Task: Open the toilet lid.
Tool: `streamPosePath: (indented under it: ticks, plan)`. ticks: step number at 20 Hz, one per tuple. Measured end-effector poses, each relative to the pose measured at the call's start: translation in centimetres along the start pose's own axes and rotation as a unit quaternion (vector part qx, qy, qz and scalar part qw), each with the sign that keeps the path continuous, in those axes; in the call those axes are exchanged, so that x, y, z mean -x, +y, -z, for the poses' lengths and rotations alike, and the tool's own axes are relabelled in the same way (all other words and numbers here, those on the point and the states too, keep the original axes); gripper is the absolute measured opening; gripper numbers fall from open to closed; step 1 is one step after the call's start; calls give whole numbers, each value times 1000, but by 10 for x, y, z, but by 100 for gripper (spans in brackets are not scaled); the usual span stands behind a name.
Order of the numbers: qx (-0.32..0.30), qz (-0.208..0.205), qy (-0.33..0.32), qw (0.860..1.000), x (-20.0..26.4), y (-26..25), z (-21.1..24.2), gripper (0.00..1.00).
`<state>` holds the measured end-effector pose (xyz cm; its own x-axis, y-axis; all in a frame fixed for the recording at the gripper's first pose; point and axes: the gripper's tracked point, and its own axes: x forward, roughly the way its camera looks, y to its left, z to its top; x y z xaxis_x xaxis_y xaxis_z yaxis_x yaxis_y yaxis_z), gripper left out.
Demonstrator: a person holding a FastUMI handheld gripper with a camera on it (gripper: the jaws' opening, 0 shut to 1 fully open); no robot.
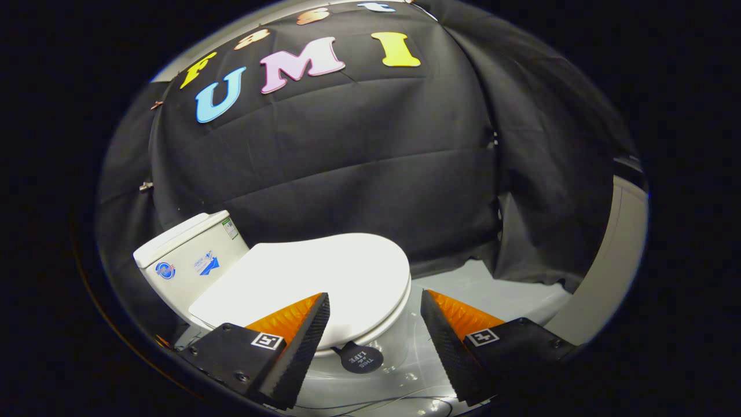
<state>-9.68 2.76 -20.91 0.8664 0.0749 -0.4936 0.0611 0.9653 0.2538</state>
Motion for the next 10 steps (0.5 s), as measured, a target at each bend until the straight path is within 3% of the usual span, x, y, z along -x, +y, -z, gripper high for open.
streamPosePath:
  ticks: [4,7,9,10]
  plan:
    - [-95,-18,53,994,1,-1,31,97]
    - [-214,-43,91,972,-1,6,50,68]
    - [-288,-39,132,948,-1,-1,73,68]
    - [-319,-32,136,938,0,-6,79,57]
